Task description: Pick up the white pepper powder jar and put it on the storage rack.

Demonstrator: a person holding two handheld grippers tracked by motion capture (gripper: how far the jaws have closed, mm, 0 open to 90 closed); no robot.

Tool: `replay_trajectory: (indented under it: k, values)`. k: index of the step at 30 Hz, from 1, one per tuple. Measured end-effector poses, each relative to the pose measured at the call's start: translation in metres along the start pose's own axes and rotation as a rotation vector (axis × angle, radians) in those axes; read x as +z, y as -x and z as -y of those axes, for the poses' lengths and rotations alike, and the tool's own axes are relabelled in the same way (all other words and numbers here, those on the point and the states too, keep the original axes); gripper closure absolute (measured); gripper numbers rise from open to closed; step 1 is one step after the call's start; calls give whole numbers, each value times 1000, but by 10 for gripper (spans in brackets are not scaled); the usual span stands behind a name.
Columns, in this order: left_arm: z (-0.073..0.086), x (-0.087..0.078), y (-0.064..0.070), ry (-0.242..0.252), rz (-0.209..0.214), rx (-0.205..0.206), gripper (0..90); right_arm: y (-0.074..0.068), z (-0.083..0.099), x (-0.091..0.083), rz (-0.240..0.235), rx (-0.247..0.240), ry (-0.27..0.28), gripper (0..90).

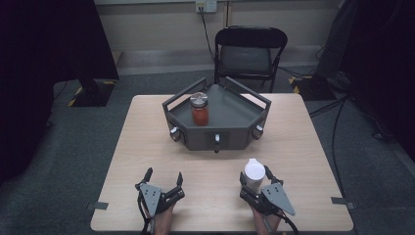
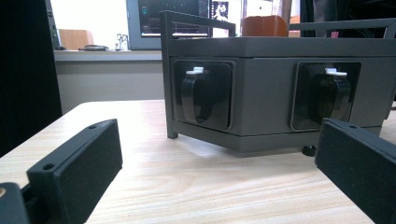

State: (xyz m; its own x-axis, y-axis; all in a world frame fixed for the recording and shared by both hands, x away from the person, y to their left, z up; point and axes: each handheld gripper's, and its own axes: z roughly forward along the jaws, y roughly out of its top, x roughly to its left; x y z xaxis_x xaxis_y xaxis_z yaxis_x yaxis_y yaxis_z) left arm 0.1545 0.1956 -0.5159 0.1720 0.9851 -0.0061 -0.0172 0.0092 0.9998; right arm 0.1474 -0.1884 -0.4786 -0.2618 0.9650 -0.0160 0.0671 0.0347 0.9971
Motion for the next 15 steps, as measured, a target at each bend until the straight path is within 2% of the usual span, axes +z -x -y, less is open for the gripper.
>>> replay_trajectory:
  k: [8, 15]
  values:
    - [0, 0, 0, 0, 0, 0, 1, 3, 0, -2, -17, 6, 1, 290]
    - [0, 0, 0, 0, 0, 0, 2, -1, -1, -3, 1, -1, -2, 300]
